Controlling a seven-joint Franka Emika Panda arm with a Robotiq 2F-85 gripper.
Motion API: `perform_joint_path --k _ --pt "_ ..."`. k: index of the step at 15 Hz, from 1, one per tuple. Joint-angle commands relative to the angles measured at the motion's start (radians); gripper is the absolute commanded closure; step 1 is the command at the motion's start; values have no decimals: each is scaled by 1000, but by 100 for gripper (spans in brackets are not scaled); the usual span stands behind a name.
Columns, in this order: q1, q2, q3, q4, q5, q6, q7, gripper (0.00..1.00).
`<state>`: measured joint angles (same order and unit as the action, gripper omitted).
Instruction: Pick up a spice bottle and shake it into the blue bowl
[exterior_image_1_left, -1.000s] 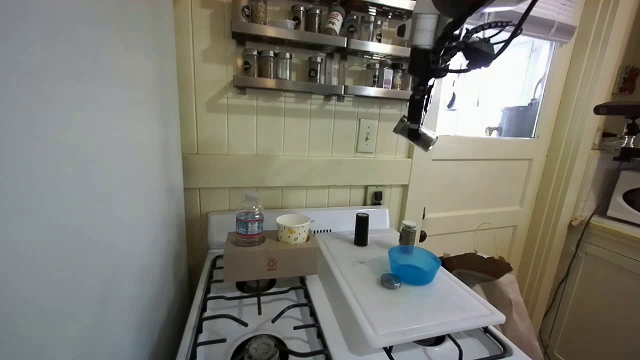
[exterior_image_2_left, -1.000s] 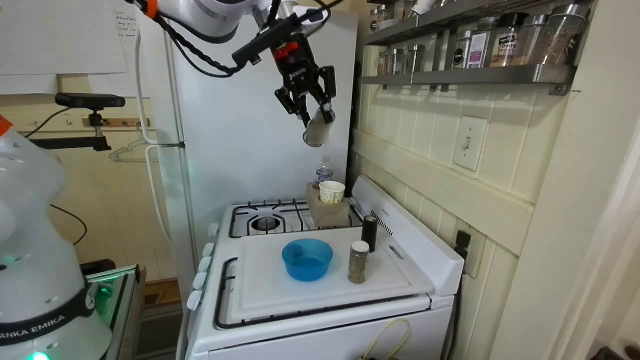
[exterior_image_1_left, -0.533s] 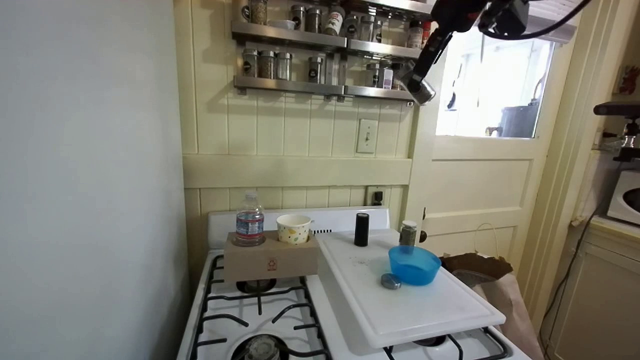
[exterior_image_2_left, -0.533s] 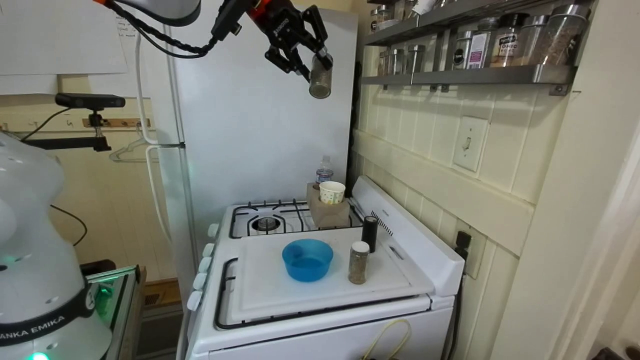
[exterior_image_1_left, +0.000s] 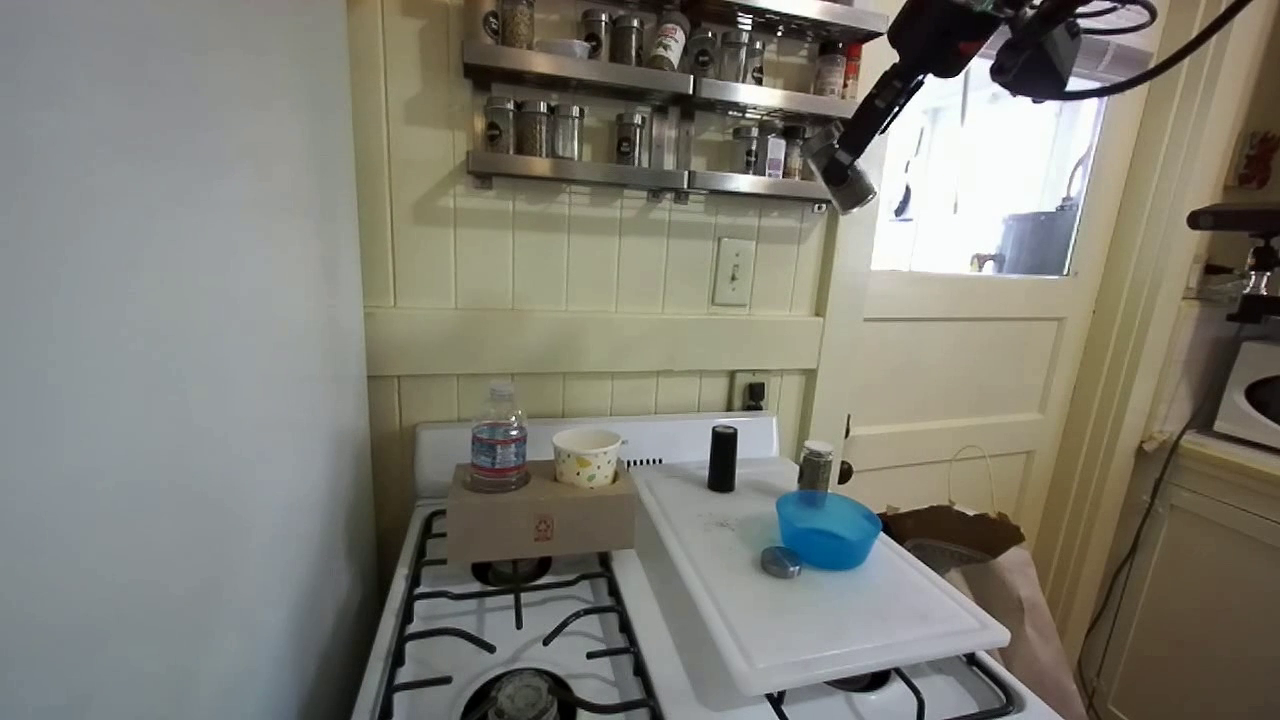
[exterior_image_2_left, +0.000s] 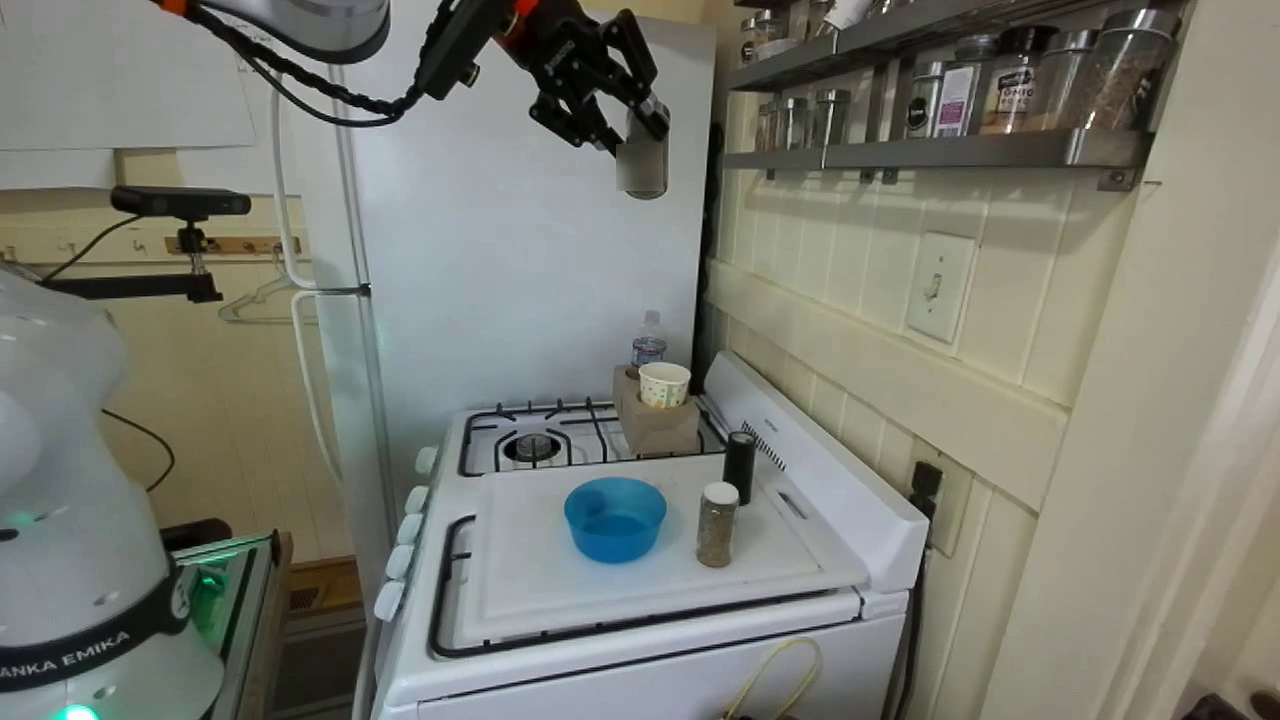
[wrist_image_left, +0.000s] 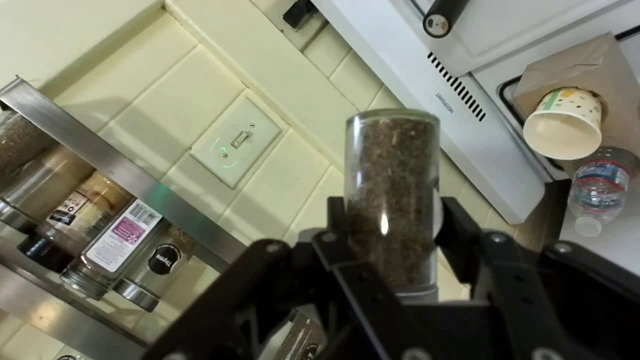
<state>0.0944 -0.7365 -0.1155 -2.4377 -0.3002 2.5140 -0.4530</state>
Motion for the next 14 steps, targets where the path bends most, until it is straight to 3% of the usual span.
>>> perform_joint_path --k 1,8,11,13,14 --pt "58 11 -45 14 116 70 13 77" --pt "154 -40 -199 -2 303 288 -10 77" --pt "238 -31 -299 35 376 372 -19 77" --pt "308 -4 -383 108 432 365 -11 77" --pt "374 16 -445 156 467 375 -32 77"
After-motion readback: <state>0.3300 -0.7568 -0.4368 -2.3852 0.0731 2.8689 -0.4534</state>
